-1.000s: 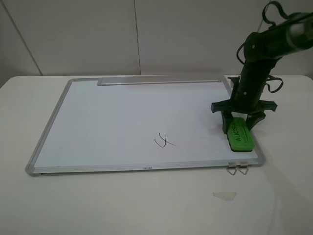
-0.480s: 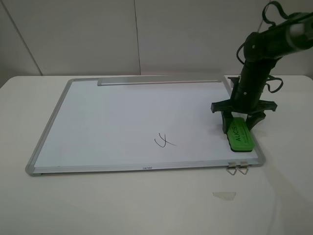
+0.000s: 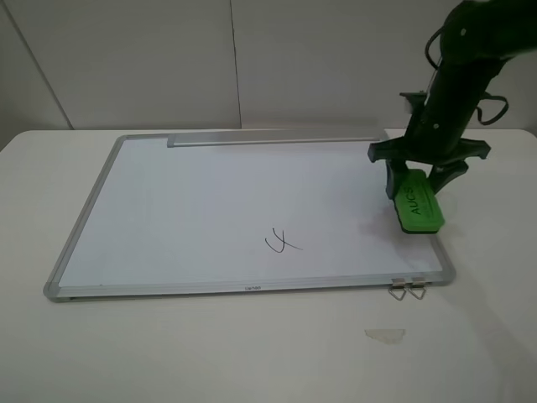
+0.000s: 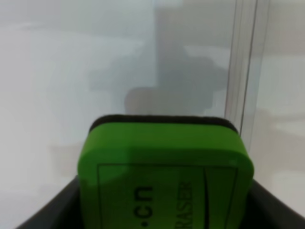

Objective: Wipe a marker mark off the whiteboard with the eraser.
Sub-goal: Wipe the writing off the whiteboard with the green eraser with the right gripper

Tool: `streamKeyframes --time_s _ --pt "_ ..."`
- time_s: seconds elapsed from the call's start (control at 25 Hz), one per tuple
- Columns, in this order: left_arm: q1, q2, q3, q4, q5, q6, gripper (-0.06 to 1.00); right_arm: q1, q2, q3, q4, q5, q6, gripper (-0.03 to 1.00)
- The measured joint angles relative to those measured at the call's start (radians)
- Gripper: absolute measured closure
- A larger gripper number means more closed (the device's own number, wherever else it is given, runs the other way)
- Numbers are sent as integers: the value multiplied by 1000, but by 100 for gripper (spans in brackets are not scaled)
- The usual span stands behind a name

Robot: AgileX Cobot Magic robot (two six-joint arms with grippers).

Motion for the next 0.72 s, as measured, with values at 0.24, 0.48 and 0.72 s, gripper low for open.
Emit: streamKeyframes --time_s 0.24,0.48,0.72 --pt "0 0 0 0 0 0 26 164 -29 0 2 -1 -14 37" --pt "0 0 0 0 0 0 26 389 -23 0 -32 -118 -21 37" --pt "0 0 0 0 0 0 26 534 73 -34 -52 -160 -68 37"
